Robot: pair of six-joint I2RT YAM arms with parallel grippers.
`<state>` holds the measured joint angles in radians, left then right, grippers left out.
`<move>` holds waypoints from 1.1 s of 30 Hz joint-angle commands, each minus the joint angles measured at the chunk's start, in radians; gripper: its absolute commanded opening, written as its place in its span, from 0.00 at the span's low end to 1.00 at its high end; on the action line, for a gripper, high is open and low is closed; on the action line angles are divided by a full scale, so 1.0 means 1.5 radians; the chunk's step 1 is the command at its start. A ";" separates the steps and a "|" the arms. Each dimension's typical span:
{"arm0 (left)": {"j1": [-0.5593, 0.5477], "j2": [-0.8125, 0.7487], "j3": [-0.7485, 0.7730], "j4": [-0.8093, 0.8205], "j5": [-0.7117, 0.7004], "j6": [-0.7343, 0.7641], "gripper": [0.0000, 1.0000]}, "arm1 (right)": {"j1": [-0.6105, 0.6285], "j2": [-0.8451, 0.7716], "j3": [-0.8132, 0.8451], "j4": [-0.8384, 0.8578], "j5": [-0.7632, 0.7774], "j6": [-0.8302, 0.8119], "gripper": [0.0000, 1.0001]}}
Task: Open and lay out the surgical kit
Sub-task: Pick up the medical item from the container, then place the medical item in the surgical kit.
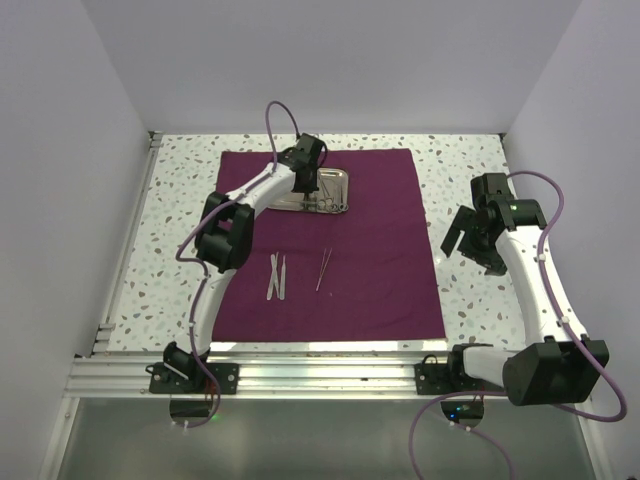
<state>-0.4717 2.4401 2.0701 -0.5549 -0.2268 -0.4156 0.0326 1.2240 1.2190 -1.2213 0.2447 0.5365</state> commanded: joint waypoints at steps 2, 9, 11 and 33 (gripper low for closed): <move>0.001 -0.061 -0.001 -0.037 0.019 0.010 0.00 | 0.004 -0.006 0.014 0.008 -0.003 -0.007 0.92; -0.036 -0.215 -0.151 -0.024 0.018 -0.039 0.00 | 0.019 -0.009 0.036 0.007 -0.005 0.000 0.92; -0.064 -0.244 -0.195 -0.030 0.002 -0.056 0.00 | 0.023 -0.011 0.033 0.010 -0.004 0.001 0.92; -0.183 -0.428 -0.543 0.028 0.055 -0.174 0.34 | 0.062 -0.046 -0.007 0.010 0.023 0.005 0.98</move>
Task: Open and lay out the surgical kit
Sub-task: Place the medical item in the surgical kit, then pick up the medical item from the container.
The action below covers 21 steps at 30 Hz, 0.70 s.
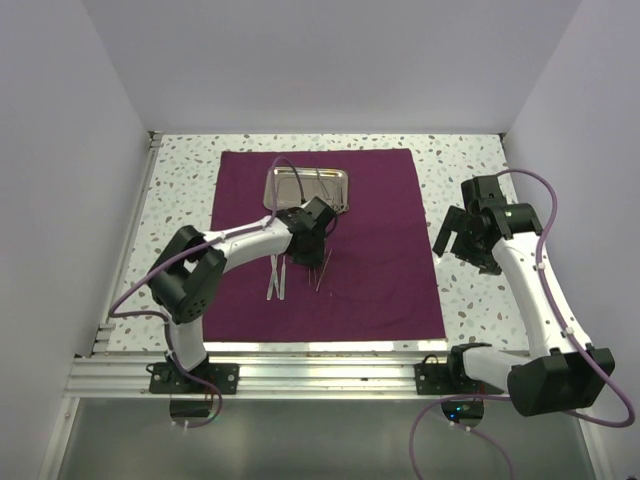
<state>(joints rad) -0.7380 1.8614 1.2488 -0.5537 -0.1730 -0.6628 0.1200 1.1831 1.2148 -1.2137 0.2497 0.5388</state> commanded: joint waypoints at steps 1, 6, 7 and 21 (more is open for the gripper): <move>-0.006 -0.049 0.008 0.024 0.020 -0.003 0.44 | 0.005 -0.020 -0.004 0.006 0.021 0.005 0.98; 0.007 -0.060 0.082 -0.049 -0.090 0.054 0.85 | 0.005 -0.026 0.001 0.010 0.029 0.004 0.98; 0.015 -0.049 0.096 -0.052 -0.108 0.065 0.86 | 0.005 -0.027 0.002 0.012 0.031 0.004 0.99; 0.133 0.250 0.489 -0.065 -0.090 0.180 0.72 | 0.003 -0.025 0.027 0.009 0.043 0.004 0.99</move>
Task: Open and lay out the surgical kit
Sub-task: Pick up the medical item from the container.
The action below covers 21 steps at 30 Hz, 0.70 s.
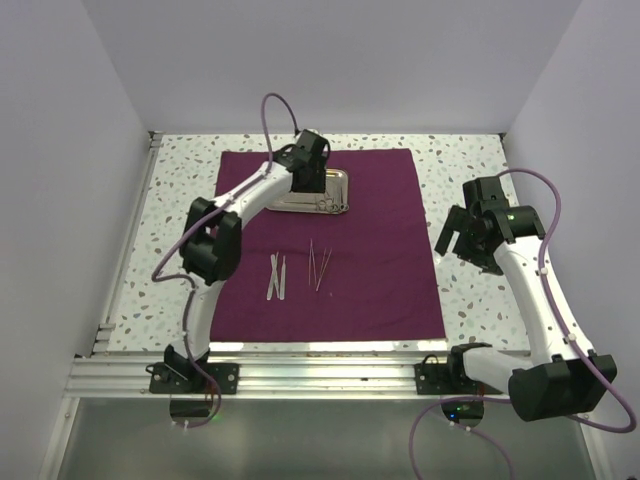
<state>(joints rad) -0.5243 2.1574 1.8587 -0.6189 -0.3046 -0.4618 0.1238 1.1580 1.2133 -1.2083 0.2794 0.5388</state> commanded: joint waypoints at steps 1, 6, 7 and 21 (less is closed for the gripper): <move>-0.008 0.091 0.109 -0.030 0.003 0.048 0.72 | 0.001 -0.009 0.027 0.005 0.025 0.006 0.99; -0.007 0.167 0.215 -0.047 0.017 0.059 0.71 | -0.001 -0.014 0.028 -0.004 0.044 0.007 0.98; -0.007 0.172 0.224 -0.047 0.013 0.061 0.70 | -0.001 -0.014 0.029 -0.006 0.046 0.007 0.98; -0.007 0.201 0.196 -0.030 0.022 0.063 0.39 | -0.003 -0.009 0.037 -0.010 0.059 0.000 0.98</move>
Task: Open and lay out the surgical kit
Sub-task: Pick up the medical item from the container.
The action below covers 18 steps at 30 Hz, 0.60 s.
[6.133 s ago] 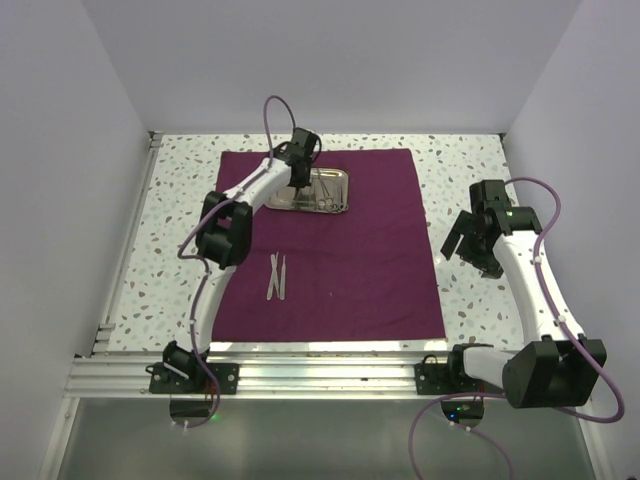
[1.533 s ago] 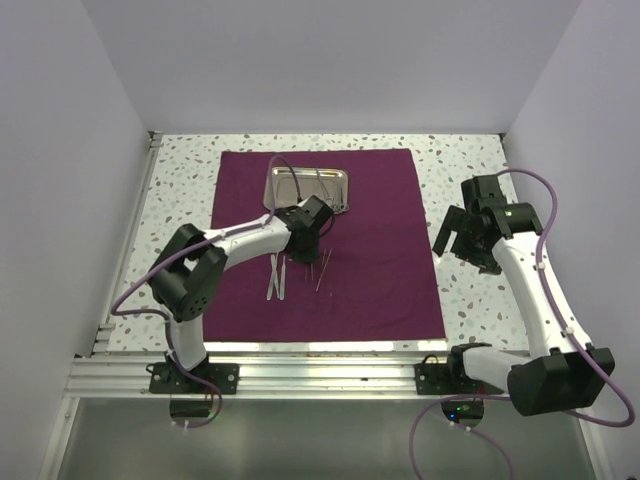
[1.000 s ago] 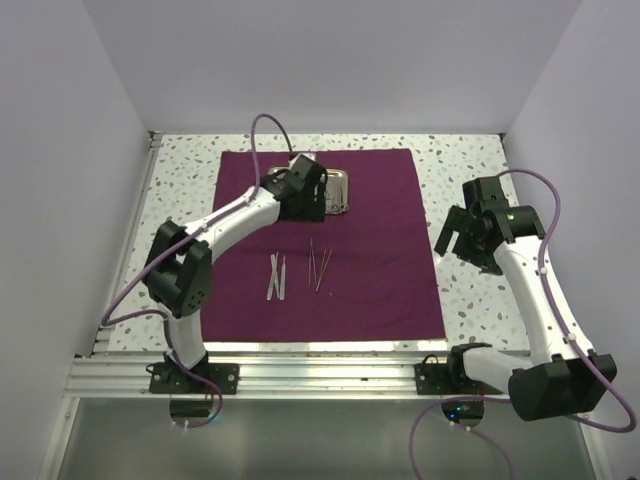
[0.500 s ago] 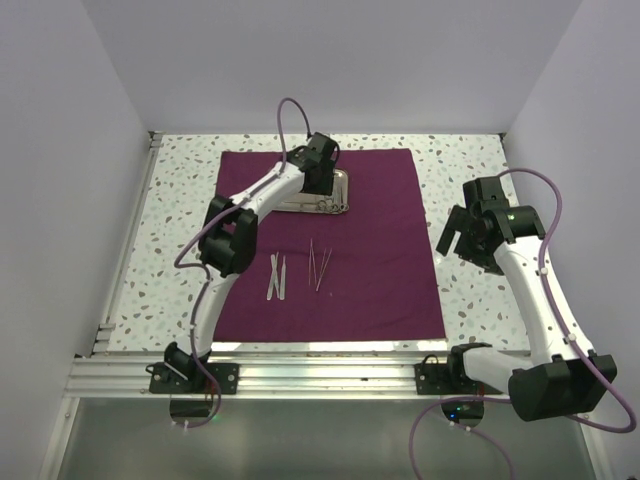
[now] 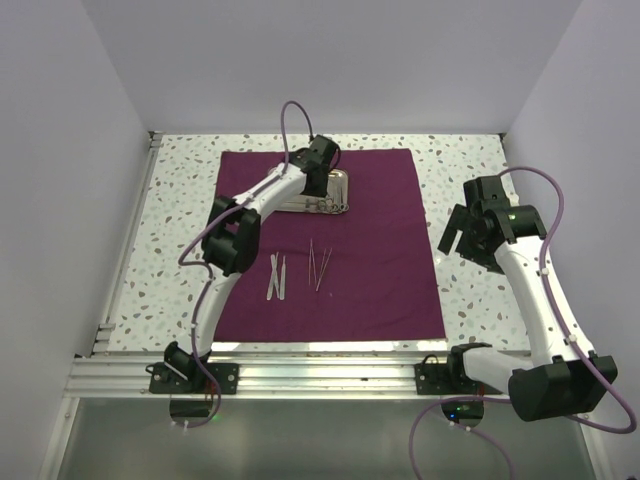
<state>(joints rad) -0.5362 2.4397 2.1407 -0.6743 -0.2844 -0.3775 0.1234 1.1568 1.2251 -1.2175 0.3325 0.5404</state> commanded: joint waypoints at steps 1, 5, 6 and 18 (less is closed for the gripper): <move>0.001 0.015 0.006 0.006 0.010 0.006 0.38 | -0.003 -0.007 0.029 -0.004 0.024 -0.001 0.98; 0.001 0.020 0.002 0.013 0.016 0.002 0.37 | -0.001 -0.009 0.031 -0.003 0.022 -0.003 0.98; 0.001 0.025 0.006 0.013 0.019 0.002 0.36 | -0.001 -0.009 0.031 -0.003 0.022 -0.003 0.98; 0.002 0.053 0.027 0.000 0.050 -0.014 0.02 | -0.001 -0.026 0.021 0.000 0.014 -0.004 0.98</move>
<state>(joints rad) -0.5369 2.4828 2.1662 -0.6598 -0.2417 -0.3862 0.1234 1.1465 1.2308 -1.2186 0.3321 0.5381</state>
